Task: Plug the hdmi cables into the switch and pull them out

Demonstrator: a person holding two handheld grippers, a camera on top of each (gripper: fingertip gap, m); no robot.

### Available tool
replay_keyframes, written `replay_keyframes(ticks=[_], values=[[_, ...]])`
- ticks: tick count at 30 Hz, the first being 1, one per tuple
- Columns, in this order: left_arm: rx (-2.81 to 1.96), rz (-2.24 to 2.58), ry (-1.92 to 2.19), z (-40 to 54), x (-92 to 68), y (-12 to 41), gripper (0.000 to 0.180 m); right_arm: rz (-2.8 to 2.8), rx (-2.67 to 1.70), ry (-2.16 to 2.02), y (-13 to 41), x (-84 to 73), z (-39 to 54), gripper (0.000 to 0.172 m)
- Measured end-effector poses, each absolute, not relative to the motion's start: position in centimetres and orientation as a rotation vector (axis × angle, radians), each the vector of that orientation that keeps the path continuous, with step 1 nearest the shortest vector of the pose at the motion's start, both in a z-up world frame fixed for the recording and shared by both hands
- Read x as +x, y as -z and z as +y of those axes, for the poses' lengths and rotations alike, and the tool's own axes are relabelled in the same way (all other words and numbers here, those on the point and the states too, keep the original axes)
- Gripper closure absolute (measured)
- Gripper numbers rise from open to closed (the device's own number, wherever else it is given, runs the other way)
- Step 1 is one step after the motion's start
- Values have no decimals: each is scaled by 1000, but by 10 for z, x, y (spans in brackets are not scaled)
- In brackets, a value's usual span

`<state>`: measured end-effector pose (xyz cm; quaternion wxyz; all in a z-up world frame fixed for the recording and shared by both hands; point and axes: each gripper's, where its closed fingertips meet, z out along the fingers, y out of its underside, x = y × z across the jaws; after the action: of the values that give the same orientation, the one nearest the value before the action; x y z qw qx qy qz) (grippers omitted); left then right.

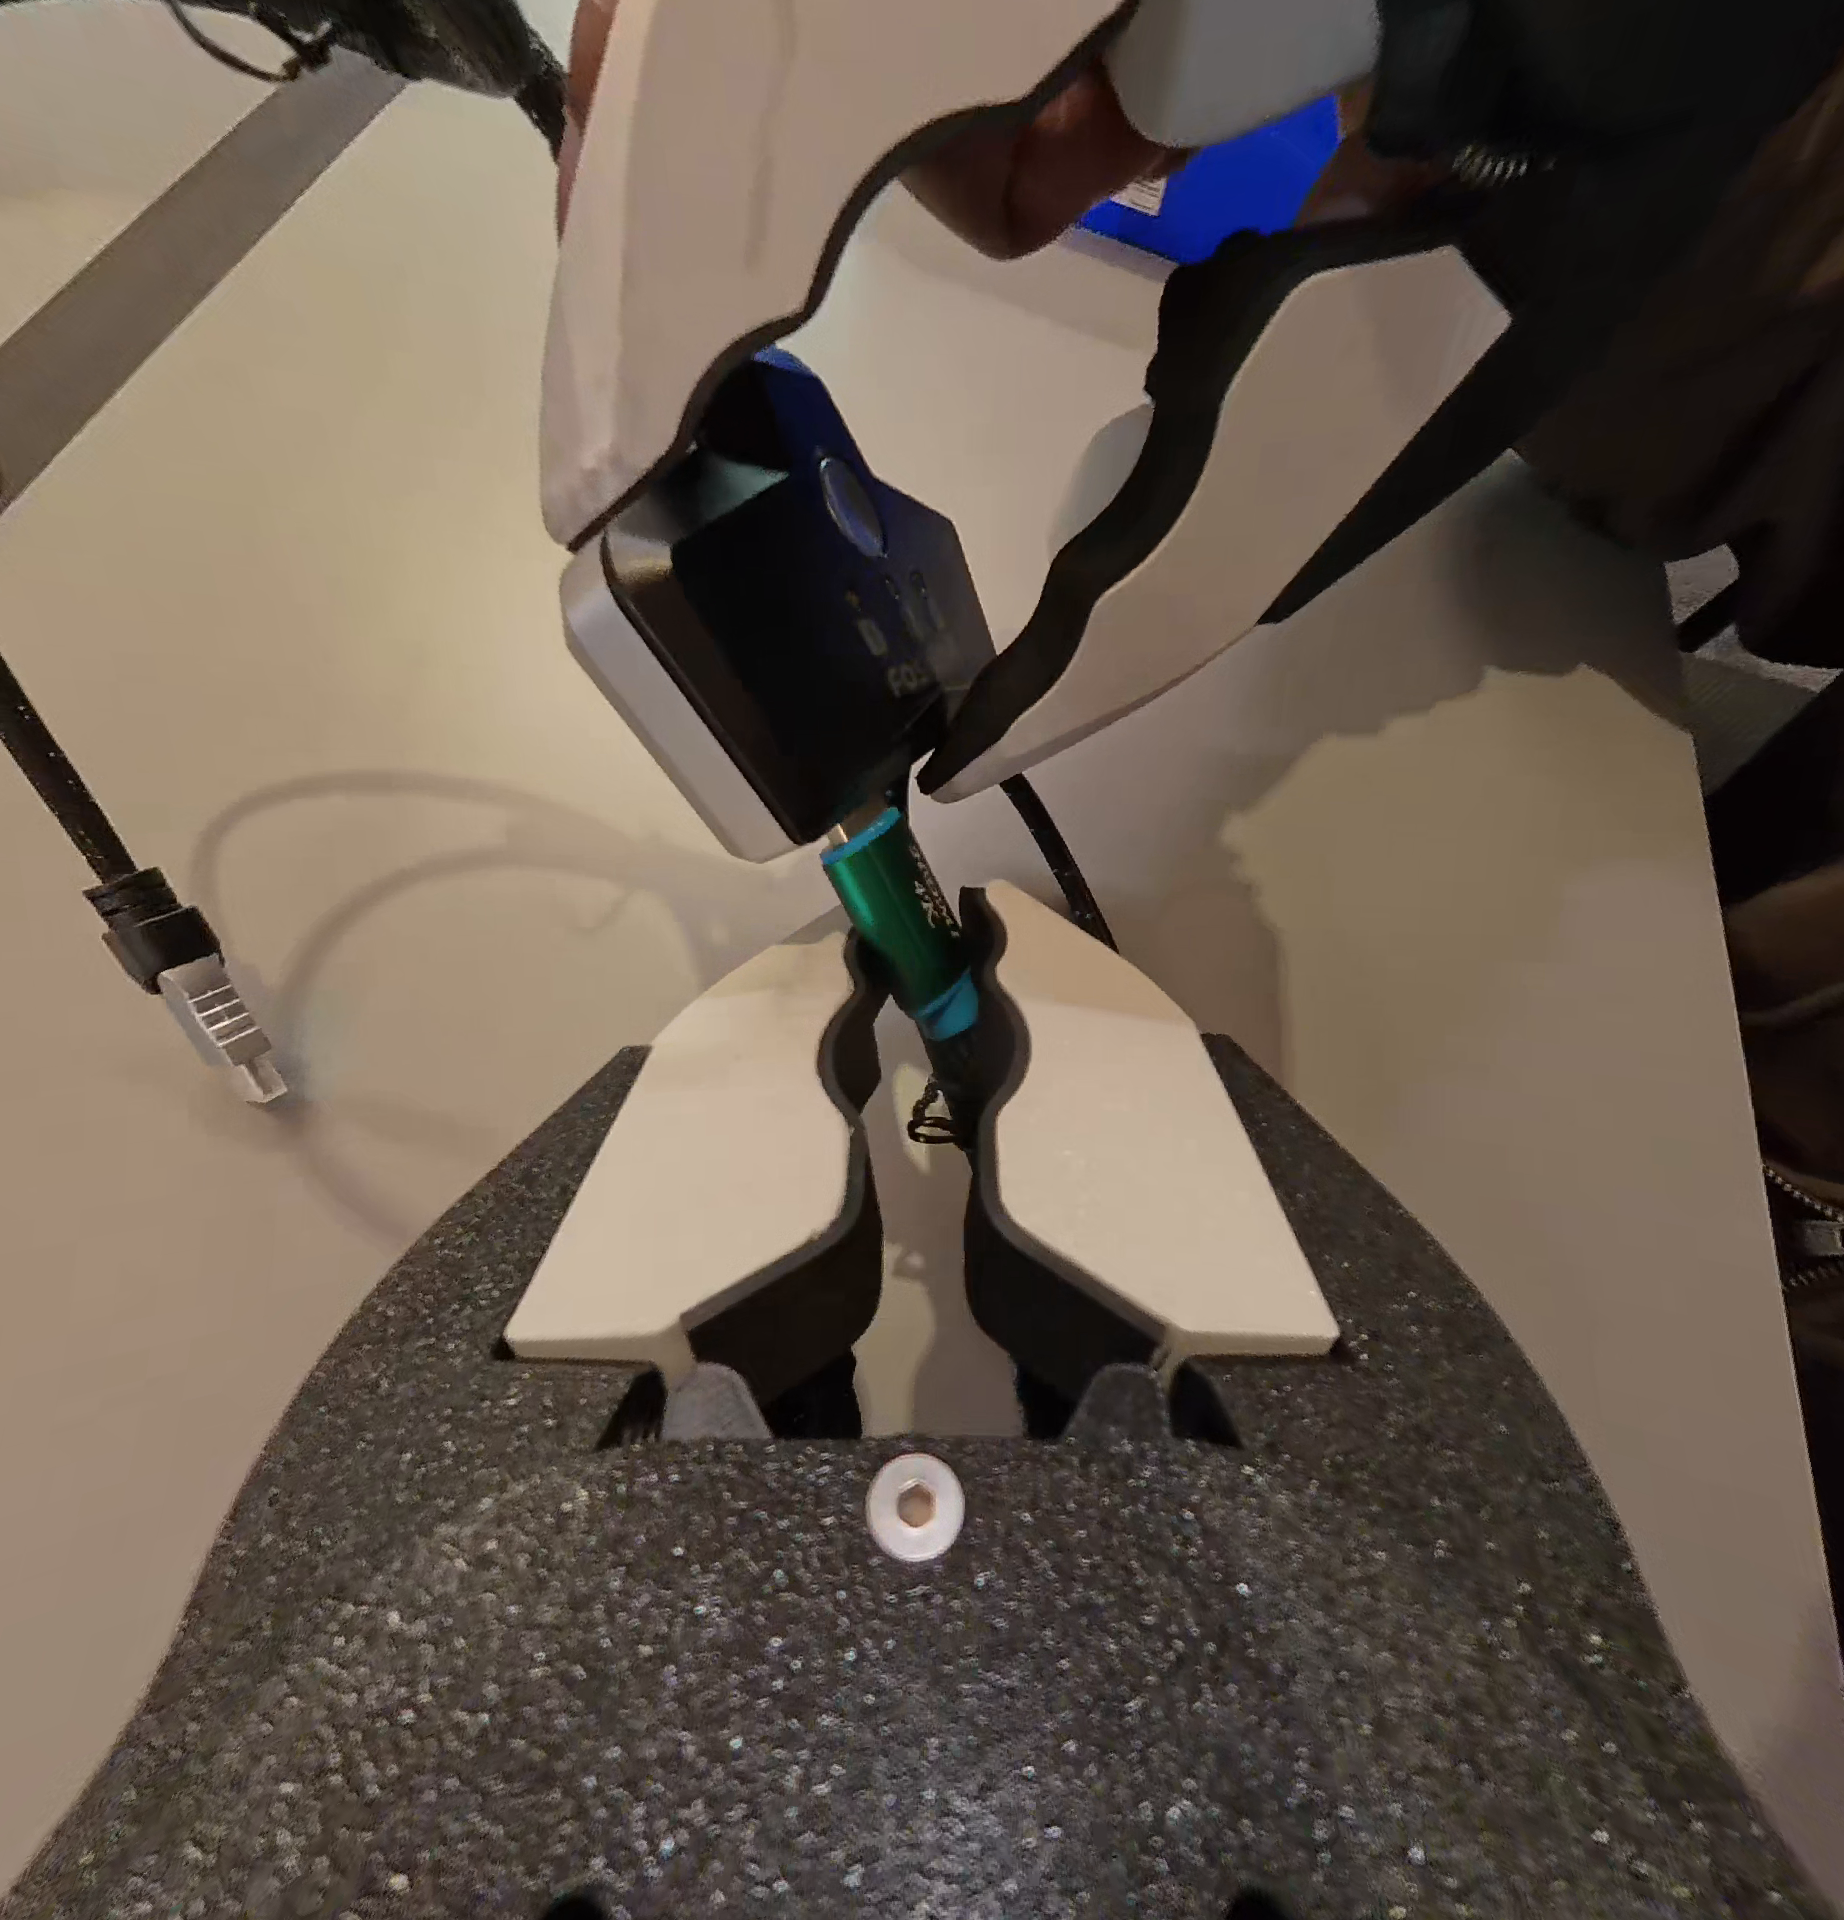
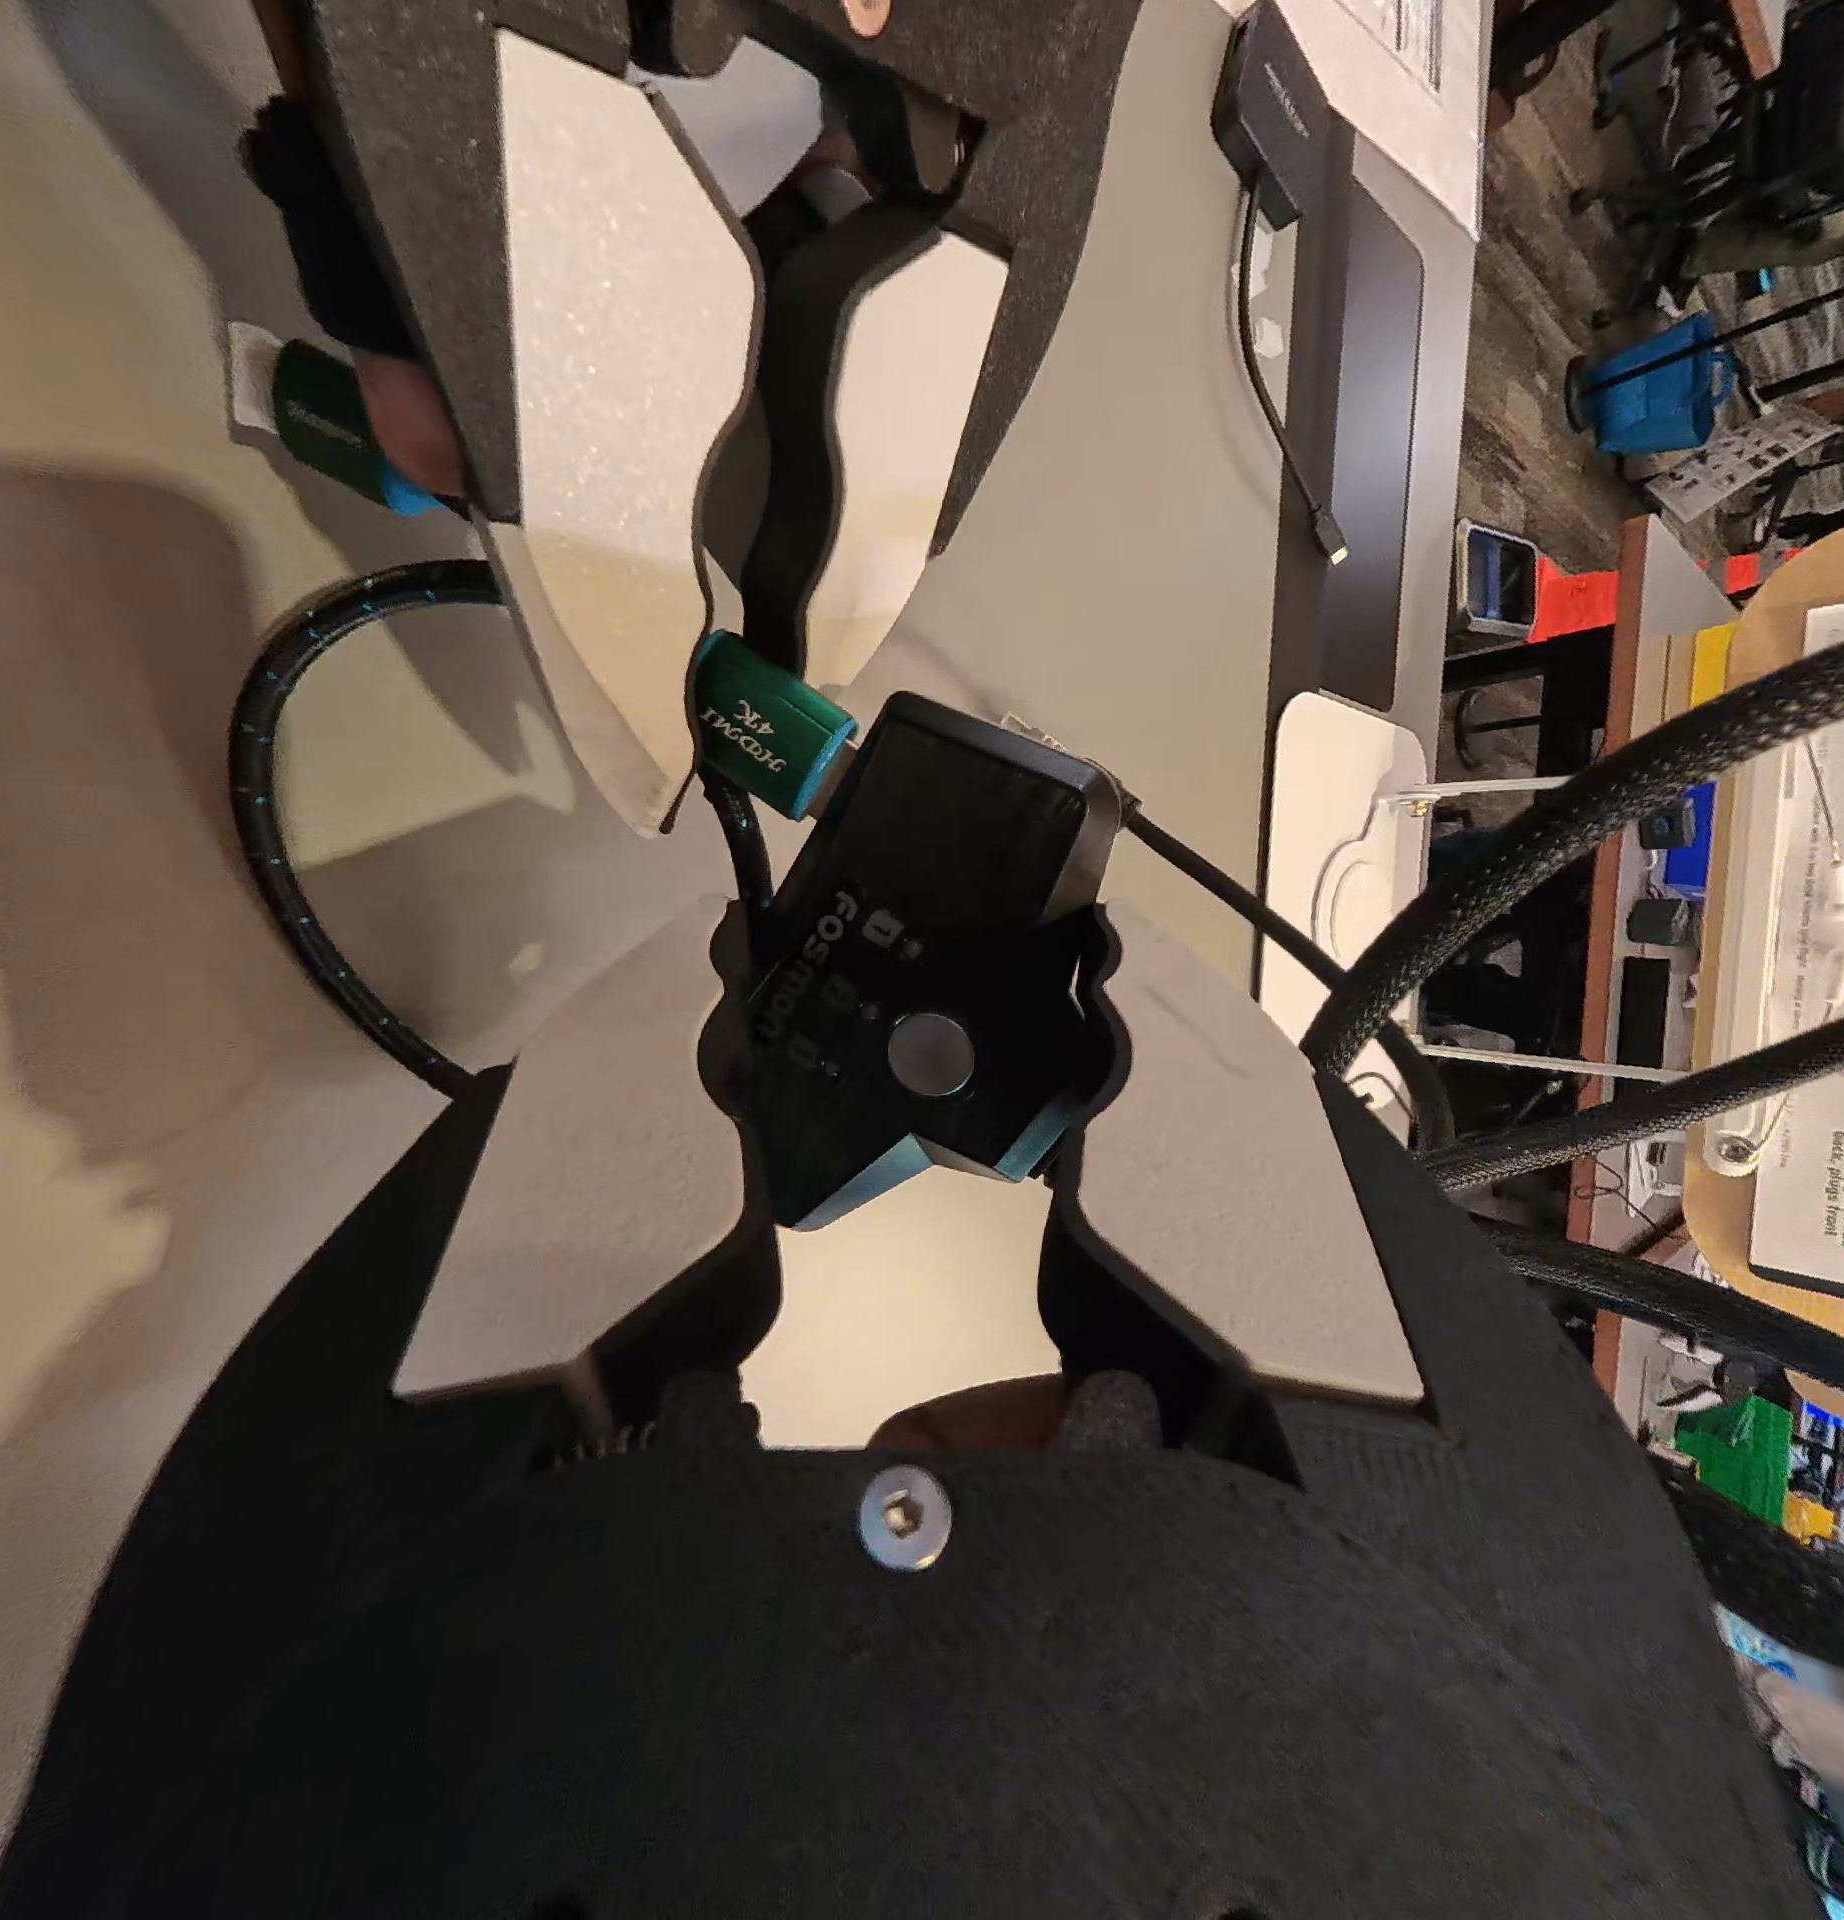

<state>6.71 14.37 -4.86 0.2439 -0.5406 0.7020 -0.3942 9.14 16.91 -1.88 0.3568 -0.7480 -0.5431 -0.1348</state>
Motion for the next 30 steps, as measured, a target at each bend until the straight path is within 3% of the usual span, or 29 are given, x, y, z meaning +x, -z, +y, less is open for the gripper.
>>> replay_keyframes(ticks=[19, 25, 30], values=[[-1498, 1904, 1298, 140, 69, 48, 166, -1354, -1913, 331, 18, 93, 170, 110], [-1555, 1755, 1563, 156, 66, 41, 167, -1037, -1842, -12, -21, 95, 153, 124], [-1550, 1712, 1681, 157, 68, 43, 167, -754, -2022, -270, 4, 130, 134, 124]])
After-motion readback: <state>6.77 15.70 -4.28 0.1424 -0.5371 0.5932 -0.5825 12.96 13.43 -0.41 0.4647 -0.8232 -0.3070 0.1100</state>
